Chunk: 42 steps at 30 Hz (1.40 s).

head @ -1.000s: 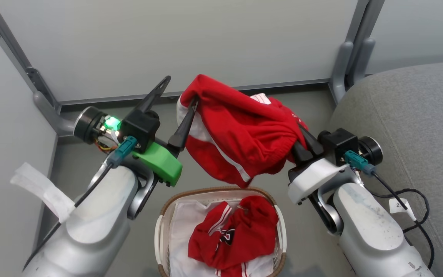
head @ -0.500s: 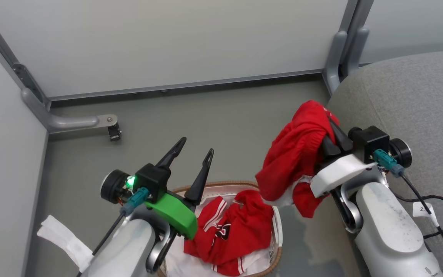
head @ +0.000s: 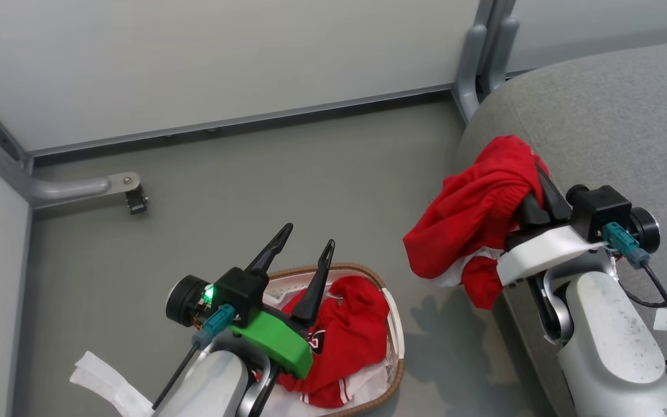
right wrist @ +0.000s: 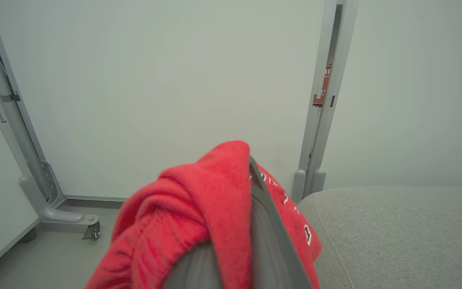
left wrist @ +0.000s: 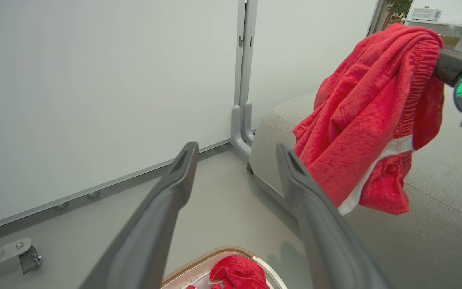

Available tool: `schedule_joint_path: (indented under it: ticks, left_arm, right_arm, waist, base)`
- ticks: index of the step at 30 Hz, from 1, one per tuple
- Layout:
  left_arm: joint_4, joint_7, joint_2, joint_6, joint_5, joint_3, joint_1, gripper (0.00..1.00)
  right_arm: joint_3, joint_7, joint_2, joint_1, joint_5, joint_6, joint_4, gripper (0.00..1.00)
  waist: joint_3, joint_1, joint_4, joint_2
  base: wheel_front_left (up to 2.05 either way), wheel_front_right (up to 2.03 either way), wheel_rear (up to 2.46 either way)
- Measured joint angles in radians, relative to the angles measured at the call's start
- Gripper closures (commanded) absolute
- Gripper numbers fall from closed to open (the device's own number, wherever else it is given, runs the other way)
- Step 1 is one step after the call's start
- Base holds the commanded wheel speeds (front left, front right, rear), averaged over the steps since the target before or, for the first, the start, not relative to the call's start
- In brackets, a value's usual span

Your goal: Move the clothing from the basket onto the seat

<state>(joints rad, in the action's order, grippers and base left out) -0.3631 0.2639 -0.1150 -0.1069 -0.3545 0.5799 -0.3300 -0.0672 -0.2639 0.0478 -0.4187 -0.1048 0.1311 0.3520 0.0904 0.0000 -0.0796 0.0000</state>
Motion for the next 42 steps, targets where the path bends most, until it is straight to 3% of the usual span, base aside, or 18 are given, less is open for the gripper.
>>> schedule_joint_path:
  ticks: [17, 24, 33, 38, 42]
  left_arm:
    - [0.001, 0.0, 0.003, -0.018, 0.096, 0.021, -0.034, 0.0]
    - [0.003, 0.0, -0.011, -0.02, 0.111, 0.028, -0.053, 0.0]
    - [0.018, 0.0, -0.02, -0.021, 0.129, 0.035, -0.084, 0.0]
    - [0.039, 0.0, -0.019, -0.021, 0.148, 0.036, -0.102, 0.0]
    - [0.062, 0.0, -0.02, -0.021, 0.166, 0.045, -0.113, 0.0]
  right_arm:
    - [0.083, 0.0, 0.002, 0.04, 0.03, 0.0, -0.093, 1.0]
    - [0.081, 0.0, 0.001, 0.04, 0.021, 0.0, -0.096, 1.0]
    - [0.117, 0.0, 0.008, -0.035, 0.035, 0.0, -0.086, 1.0]
    - [0.157, 0.0, 0.075, -0.143, 0.052, 0.0, -0.061, 1.0]
    - [0.183, 0.0, 0.164, -0.267, 0.078, 0.0, -0.039, 1.0]
  waist:
    - [0.106, 0.0, -0.271, 0.0]
    - [0.177, 0.0, -0.336, 0.0]
    - [0.263, 0.0, -0.342, 0.0]
    - [0.301, 0.0, -0.31, 0.0]
    - [0.336, 0.0, -0.279, 0.0]
  base:
    - [0.0, 0.0, 0.0]
    - [0.0, 0.0, 0.0]
    - [0.0, 0.0, 0.0]
    - [0.0, 0.0, 0.0]
    - [0.0, 0.0, 0.0]
